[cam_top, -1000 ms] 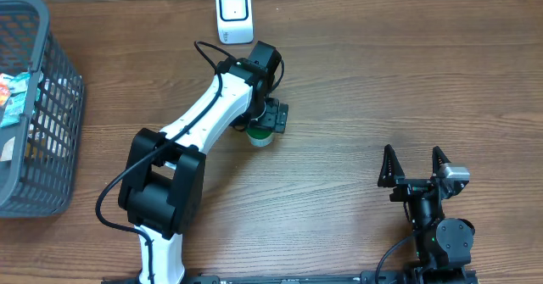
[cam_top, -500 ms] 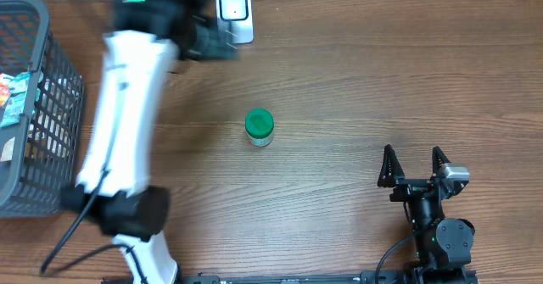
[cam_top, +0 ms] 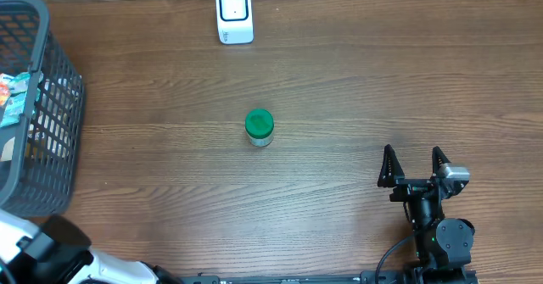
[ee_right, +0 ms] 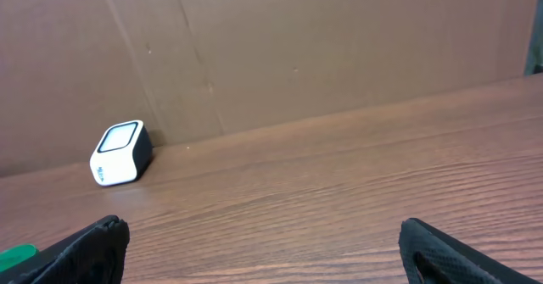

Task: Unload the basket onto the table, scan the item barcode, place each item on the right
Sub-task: 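Return the left gripper into the basket toward the brown-white bag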

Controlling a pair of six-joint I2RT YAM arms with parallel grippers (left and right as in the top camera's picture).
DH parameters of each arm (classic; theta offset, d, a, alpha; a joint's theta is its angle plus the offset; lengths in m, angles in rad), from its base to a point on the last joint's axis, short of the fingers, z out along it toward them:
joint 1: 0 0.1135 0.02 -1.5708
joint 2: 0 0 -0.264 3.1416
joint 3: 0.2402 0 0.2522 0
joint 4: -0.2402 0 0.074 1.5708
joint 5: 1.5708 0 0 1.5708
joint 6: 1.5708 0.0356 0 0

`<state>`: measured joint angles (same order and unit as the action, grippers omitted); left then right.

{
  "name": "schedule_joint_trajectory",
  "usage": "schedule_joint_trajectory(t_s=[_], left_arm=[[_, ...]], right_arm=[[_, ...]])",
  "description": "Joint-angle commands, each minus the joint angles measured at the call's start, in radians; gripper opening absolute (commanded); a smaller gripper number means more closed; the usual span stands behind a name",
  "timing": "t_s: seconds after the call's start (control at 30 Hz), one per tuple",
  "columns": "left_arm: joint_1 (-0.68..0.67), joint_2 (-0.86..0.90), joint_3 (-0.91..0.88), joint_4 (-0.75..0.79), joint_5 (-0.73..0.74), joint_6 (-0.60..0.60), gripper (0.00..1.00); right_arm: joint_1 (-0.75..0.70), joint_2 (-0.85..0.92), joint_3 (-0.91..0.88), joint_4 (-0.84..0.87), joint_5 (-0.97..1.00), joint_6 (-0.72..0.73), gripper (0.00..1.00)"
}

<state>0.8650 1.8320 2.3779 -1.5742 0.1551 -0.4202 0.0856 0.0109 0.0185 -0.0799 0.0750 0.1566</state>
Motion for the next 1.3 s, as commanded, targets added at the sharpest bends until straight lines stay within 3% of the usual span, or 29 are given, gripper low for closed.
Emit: schedule_joint_trajectory(t_s=[0.0, 0.1, 0.27, 0.43, 0.73, 1.0, 1.1, 1.27], left_arm=[[0.057, 0.034, -0.182, 0.056, 0.083, 0.025, 1.0], [0.064, 0.034, -0.341, 0.145, 0.083, 0.027, 1.0], [0.064, 0.034, -0.662, 0.418, 0.082, 0.027, 1.0], [0.065, 0.035, -0.832, 0.597, 0.082, 0.024, 0.99], [0.042, 0.051, -1.034, 0.941, 0.186, 0.057, 1.0], [-0.056, 0.155, -1.04, 1.157, 0.188, 0.057, 1.0], [-0.087, 0.173, -1.04, 1.207, 0.183, 0.057, 0.86], [-0.089, 0.165, -1.038, 1.228, 0.187, 0.046, 0.37]], right_arm=[[-0.003, -0.008, -0.01, 0.003, 0.002, -0.001, 1.0], [-0.003, -0.008, -0.01, 0.003, 0.002, -0.002, 1.0], [-0.003, -0.008, -0.01, 0.003, 0.002, -0.001, 1.0], [-0.003, -0.008, -0.01, 0.003, 0.002, -0.001, 1.0], [-0.003, -0.008, -0.01, 0.003, 0.002, -0.001, 1.0], [-0.003, -0.008, -0.01, 0.003, 0.002, -0.002, 1.0], [-0.003, -0.008, -0.01, 0.003, 0.002, -0.001, 1.0], [-0.003, -0.008, -0.01, 0.003, 0.002, -0.002, 1.0]])
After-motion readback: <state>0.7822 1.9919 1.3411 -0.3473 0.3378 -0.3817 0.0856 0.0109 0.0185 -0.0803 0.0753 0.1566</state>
